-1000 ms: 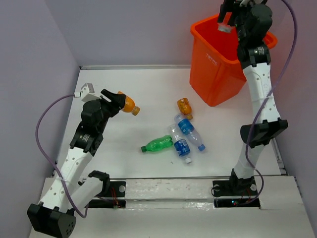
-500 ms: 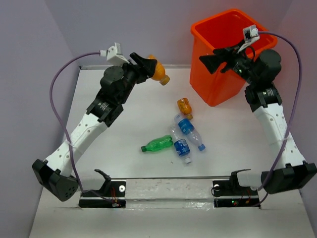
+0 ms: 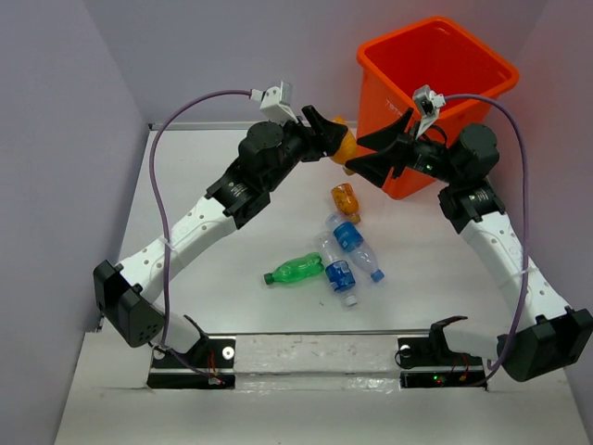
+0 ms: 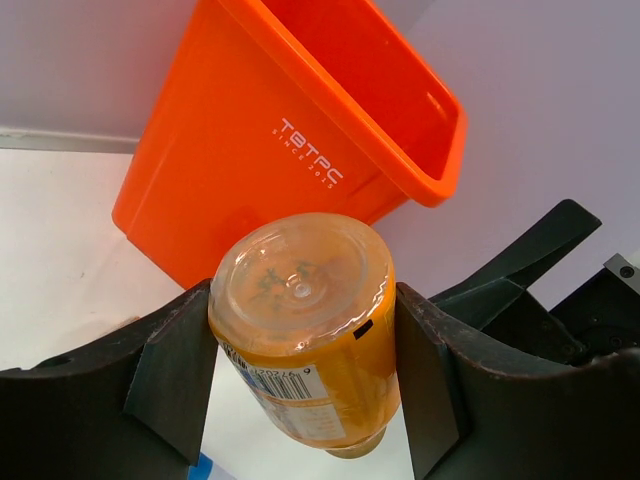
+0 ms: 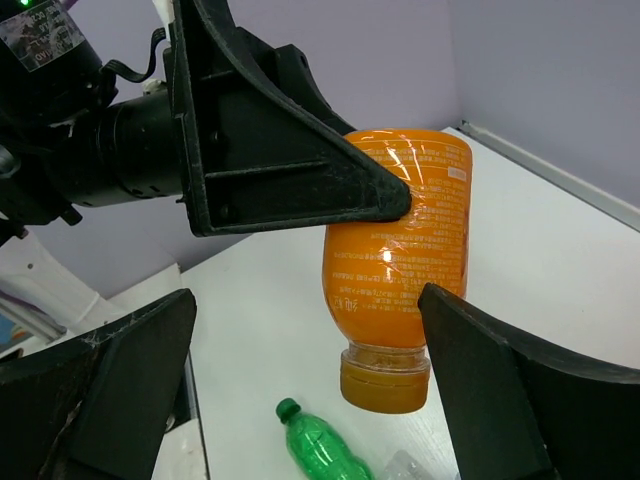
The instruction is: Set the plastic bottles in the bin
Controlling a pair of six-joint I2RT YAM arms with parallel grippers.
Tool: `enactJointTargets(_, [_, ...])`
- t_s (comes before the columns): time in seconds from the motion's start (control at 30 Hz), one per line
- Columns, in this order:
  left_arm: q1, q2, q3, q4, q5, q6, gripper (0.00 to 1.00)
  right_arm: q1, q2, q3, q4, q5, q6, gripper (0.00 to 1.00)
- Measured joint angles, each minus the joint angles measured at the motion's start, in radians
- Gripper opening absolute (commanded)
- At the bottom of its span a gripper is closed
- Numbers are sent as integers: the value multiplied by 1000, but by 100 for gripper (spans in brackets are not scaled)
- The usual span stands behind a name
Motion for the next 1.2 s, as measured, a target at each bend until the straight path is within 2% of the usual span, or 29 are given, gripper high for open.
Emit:
enactJointTargets(0.33, [-1,-16,-18,16,21,1,53,28,11,0,-6,78,-22,100])
enactJointTargets(0.6, [-19,-86,-60,41,49,12,54,75,53,0,-87,189,-79,99])
enactJointTargets(0.7, [-19,-108,-82,51,48,14,57,84,51,3,-97,187,-87,90])
enactJointTargets(0.73, [-18,-108,-83,51,50,15,58,88,53,5,-99,187,-86,83])
enactJointTargets(0.83, [-17,-108,-83,51,53,16,61,98,53,6,-97,187,-81,80])
enactJointTargets(0.9, [-17,-108,-83,51,52,16,61,102,53,6,-93,188,-77,70])
enactJointTargets(0.93, [-16,-108,-83,52,51,16,65,103,53,6,-92,187,-74,63])
enactJointTargets(0.97, [-16,-108,-84,51,55,16,69,105,53,6,-91,184,-74,51])
enactJointTargets(1.03, [-12,-108,-92,61,60,13,78,107,53,6,-93,181,-73,41])
enactJointTargets(1.07, [-11,-108,-94,65,63,9,87,107,53,6,-94,178,-71,32])
enactJointTargets(1.13, [-10,-108,-94,64,66,16,99,108,53,6,-98,184,-66,27])
enactJointTargets(1.2, [-14,-114,-94,35,62,34,99,109,52,6,-95,219,-66,26])
